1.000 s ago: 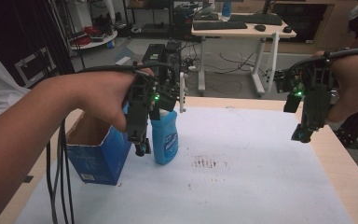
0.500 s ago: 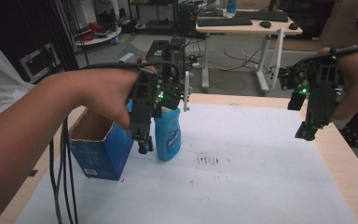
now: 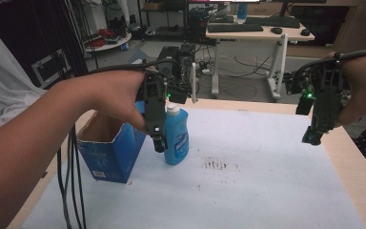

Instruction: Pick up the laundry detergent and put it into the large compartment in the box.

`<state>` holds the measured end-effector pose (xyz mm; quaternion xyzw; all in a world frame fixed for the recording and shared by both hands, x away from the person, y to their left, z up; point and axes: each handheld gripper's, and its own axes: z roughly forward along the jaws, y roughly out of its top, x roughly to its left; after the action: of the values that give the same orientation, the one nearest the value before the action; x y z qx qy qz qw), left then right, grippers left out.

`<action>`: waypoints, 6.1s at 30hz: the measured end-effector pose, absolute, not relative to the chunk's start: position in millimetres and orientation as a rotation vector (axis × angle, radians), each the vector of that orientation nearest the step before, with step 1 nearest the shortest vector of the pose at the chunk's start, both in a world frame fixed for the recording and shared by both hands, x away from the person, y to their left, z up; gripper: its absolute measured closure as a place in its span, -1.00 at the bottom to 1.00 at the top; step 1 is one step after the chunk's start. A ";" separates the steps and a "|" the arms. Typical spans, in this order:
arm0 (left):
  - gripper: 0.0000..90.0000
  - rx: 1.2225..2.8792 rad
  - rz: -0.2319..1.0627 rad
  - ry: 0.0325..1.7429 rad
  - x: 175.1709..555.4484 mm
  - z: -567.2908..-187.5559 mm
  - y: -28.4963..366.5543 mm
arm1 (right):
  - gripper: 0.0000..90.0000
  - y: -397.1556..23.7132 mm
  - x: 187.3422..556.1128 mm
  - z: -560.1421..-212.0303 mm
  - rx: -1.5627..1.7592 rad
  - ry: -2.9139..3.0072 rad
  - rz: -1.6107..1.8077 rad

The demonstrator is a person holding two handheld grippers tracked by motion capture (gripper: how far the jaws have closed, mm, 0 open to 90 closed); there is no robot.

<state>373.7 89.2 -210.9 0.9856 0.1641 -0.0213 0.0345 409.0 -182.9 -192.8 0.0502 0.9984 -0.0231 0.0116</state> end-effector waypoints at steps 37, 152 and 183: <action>-0.96 2.611 0.030 1.390 438.2 -224.8 101.6 | -0.72 -177.1 408.2 -195.5 0.133 3.110 -0.078; -0.29 2.658 -0.004 1.527 489.2 -296.1 87.8 | -0.72 -181.7 413.4 -208.3 0.158 3.123 -0.093; -0.16 2.720 0.010 1.463 462.7 -224.1 106.1 | -0.72 -180.2 411.7 -210.3 0.147 3.123 -0.100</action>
<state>462.7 106.1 -224.1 0.8803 0.4736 0.0033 0.0265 411.7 -180.2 -210.3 0.0470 0.9984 -0.0319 0.0068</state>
